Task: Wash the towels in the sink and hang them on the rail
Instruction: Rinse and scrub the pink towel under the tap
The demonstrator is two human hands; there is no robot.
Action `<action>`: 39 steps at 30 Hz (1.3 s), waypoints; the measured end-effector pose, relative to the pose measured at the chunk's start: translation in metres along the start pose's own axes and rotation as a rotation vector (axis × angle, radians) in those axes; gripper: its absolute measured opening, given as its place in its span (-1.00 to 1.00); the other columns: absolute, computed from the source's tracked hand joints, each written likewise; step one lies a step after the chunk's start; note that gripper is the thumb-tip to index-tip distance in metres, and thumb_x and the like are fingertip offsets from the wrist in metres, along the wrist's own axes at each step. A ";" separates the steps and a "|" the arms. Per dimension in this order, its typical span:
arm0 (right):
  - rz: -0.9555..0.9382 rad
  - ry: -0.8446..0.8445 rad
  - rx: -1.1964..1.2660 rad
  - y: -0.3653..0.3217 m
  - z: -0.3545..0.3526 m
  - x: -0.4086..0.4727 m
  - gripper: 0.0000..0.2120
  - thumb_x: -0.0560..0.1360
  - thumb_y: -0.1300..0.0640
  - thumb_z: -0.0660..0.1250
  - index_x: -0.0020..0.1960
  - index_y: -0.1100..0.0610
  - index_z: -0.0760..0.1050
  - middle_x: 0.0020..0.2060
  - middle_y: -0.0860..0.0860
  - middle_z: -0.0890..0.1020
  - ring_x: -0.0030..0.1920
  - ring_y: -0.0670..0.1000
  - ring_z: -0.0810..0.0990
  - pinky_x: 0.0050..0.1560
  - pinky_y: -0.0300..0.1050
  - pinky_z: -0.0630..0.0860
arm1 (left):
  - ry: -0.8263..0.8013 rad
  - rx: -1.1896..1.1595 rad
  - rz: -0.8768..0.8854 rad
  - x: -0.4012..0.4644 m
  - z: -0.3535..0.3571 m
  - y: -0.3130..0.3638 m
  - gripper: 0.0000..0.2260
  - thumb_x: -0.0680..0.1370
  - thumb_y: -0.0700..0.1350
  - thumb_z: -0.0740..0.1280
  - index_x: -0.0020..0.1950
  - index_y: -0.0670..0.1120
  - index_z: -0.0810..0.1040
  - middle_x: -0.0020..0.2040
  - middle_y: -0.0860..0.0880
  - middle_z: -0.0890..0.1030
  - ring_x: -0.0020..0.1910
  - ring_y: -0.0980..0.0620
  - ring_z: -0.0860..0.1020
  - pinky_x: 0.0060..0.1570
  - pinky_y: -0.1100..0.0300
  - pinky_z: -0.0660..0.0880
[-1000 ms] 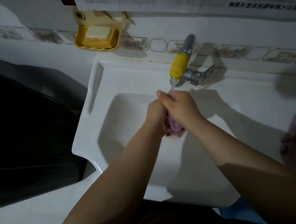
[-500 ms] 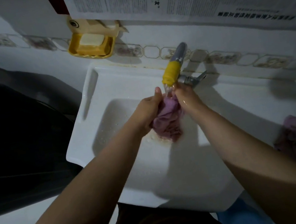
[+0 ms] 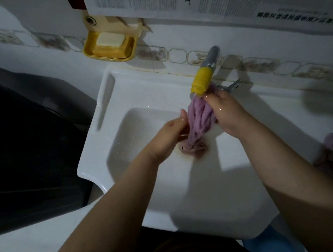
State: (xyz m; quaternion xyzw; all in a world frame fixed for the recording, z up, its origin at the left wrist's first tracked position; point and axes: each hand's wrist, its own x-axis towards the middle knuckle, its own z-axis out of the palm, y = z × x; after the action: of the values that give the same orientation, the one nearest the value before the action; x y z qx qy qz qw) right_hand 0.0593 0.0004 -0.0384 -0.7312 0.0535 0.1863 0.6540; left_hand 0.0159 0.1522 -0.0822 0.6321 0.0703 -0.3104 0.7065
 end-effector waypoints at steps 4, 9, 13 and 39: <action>-0.069 0.067 -0.167 -0.004 -0.008 0.003 -0.89 0.59 0.08 0.21 -0.10 -0.01 0.47 -0.12 0.06 0.64 -0.10 -0.13 0.63 0.00 -0.25 0.52 | 0.146 -0.225 0.168 -0.007 0.003 -0.019 -0.80 0.52 -0.03 0.29 -0.20 -0.09 0.64 -0.19 -0.12 0.59 -0.14 -0.04 0.51 0.03 0.02 0.42; -0.097 0.146 -0.160 0.000 -0.007 0.007 -0.84 0.61 0.07 0.19 -0.11 0.03 0.46 -0.24 -0.07 0.59 -0.32 -0.34 0.55 -0.19 -0.40 0.47 | 0.176 -0.134 0.098 -0.014 0.000 -0.008 -0.83 0.57 -0.04 0.32 -0.15 -0.08 0.59 -0.23 -0.07 0.58 -0.28 0.01 0.52 -0.22 0.15 0.48; -0.032 0.115 0.028 0.004 -0.006 0.008 -0.87 0.54 0.09 0.29 -0.18 -0.01 0.55 -0.17 0.03 0.61 -0.05 0.04 0.58 0.11 0.06 0.50 | 0.302 -0.227 0.144 -0.011 -0.004 -0.009 -0.81 0.61 -0.13 0.26 -0.11 -0.21 0.57 -0.21 -0.15 0.57 -0.22 -0.04 0.54 -0.17 0.07 0.52; 0.107 0.043 -0.578 0.018 -0.007 0.007 -0.58 0.54 -0.05 0.28 0.25 0.23 0.45 0.06 0.13 0.60 0.08 0.07 0.58 -0.09 -0.26 0.39 | 0.124 0.416 -0.142 0.006 -0.034 0.046 -0.56 0.48 0.23 0.35 0.04 -0.14 0.66 -0.02 -0.11 0.69 -0.03 -0.07 0.65 0.10 0.02 0.58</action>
State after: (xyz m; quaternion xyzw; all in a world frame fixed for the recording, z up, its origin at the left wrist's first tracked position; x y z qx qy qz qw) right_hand 0.0617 -0.0073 -0.0574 -0.8871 0.0505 0.2124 0.4066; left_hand 0.0547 0.1827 -0.0525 0.7757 0.0922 -0.3275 0.5315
